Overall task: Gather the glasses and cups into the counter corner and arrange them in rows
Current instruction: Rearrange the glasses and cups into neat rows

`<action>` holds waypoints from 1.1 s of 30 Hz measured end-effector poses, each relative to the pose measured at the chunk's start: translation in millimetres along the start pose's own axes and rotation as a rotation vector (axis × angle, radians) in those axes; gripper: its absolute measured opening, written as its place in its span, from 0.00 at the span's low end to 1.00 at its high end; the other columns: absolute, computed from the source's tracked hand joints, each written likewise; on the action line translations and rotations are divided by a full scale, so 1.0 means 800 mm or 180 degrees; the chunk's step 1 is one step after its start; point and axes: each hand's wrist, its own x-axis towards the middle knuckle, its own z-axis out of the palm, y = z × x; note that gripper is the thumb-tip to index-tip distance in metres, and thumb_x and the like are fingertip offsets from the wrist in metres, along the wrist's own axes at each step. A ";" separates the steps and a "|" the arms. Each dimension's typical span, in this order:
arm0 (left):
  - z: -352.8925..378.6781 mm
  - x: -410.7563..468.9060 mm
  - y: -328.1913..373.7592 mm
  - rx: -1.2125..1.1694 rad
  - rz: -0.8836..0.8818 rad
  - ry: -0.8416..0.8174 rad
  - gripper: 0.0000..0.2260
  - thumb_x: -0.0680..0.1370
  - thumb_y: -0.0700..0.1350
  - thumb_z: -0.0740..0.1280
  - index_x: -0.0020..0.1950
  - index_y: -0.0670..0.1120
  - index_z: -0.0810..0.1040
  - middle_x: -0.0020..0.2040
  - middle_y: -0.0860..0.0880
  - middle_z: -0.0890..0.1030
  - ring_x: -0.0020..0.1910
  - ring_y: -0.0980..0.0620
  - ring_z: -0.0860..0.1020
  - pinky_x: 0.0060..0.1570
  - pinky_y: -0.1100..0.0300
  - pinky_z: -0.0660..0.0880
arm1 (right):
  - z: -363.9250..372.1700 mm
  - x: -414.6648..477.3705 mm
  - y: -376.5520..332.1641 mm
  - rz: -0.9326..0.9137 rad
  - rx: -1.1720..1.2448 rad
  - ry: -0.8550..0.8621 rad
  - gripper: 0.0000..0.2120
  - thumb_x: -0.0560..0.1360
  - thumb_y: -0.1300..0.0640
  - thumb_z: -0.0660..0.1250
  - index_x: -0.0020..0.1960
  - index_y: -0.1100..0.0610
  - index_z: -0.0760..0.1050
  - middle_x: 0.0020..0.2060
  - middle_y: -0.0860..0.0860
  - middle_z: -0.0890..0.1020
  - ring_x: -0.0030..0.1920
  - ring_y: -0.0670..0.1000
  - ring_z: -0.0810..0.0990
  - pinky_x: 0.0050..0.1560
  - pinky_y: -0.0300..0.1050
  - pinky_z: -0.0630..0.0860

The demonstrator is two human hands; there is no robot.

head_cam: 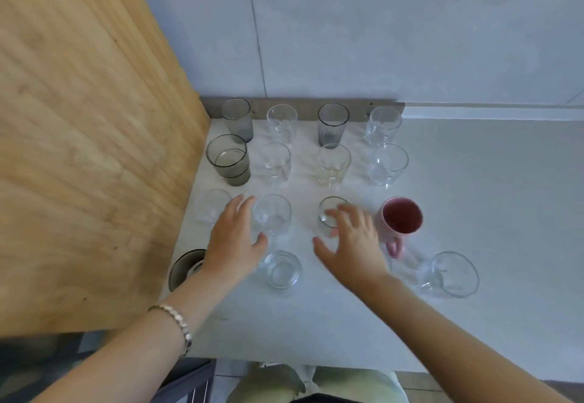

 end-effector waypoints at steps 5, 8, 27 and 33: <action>-0.012 -0.055 -0.084 0.0483 -0.0801 -0.0098 0.40 0.71 0.58 0.69 0.74 0.41 0.57 0.72 0.43 0.62 0.72 0.42 0.62 0.69 0.51 0.65 | 0.066 -0.027 -0.055 0.0545 -0.0297 -0.1500 0.45 0.70 0.39 0.68 0.76 0.54 0.48 0.71 0.55 0.63 0.70 0.57 0.65 0.66 0.50 0.68; -0.010 -0.074 -0.108 0.0522 -0.0998 -0.0360 0.47 0.69 0.64 0.68 0.77 0.42 0.50 0.76 0.44 0.58 0.75 0.45 0.60 0.69 0.50 0.65 | 0.097 -0.038 -0.068 0.0623 -0.0252 -0.1418 0.46 0.69 0.43 0.71 0.76 0.51 0.47 0.71 0.53 0.62 0.68 0.59 0.68 0.64 0.51 0.71; -0.026 -0.087 -0.144 0.0144 -0.0403 -0.0831 0.41 0.61 0.65 0.73 0.68 0.52 0.61 0.65 0.53 0.67 0.60 0.49 0.75 0.55 0.50 0.78 | 0.126 -0.094 -0.100 0.0577 -0.0139 -0.1331 0.51 0.65 0.46 0.75 0.76 0.48 0.44 0.71 0.54 0.54 0.70 0.60 0.62 0.67 0.53 0.67; -0.033 -0.086 -0.145 0.0094 -0.0307 -0.0975 0.44 0.63 0.62 0.73 0.72 0.51 0.57 0.70 0.52 0.63 0.65 0.50 0.71 0.60 0.49 0.76 | 0.124 -0.079 -0.093 0.0486 0.0090 -0.1046 0.42 0.67 0.51 0.76 0.73 0.54 0.56 0.68 0.53 0.66 0.66 0.56 0.71 0.62 0.48 0.72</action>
